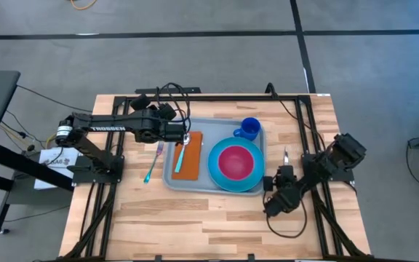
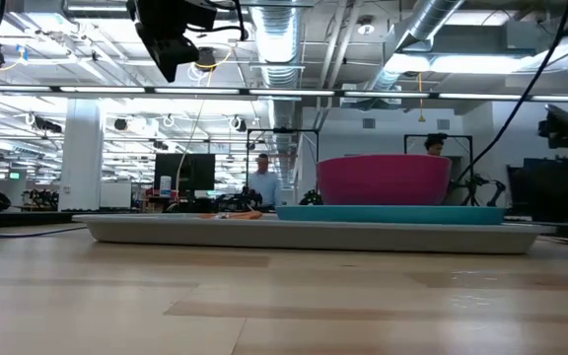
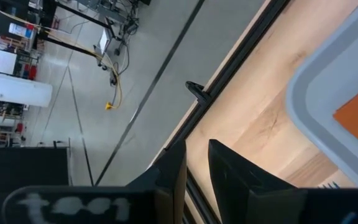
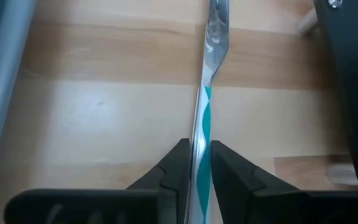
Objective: Set up tray
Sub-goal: Put the white patterned knife on the brown table napkin to the left of the blue plate
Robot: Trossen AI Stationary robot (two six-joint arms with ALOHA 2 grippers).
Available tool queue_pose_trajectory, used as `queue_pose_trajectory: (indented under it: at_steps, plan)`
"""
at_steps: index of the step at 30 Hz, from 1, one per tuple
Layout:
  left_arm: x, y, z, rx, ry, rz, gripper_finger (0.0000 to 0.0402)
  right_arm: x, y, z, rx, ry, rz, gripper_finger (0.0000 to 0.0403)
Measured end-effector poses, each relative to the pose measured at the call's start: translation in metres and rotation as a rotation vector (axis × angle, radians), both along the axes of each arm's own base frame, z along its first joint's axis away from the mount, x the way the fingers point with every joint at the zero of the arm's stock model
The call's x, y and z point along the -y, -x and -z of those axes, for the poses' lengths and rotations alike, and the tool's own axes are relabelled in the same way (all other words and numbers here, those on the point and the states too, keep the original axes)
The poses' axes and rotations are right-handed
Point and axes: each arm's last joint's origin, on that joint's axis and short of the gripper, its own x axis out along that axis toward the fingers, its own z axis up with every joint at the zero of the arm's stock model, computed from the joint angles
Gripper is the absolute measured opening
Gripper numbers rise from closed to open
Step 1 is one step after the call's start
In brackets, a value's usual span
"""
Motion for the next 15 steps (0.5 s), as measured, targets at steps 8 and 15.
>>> queue_pose_trajectory:
  at_steps: [8,15]
  plan:
    - [0.001,0.000,0.001,0.004,0.047,-0.003,0.0059,-0.005,0.006,0.000,-0.008,-0.007,-0.026,0.0054]
    - [0.004,0.000,0.001,0.006,0.053,0.007,0.0059,-0.006,0.009,0.012,-0.036,0.068,-0.064,0.0031]
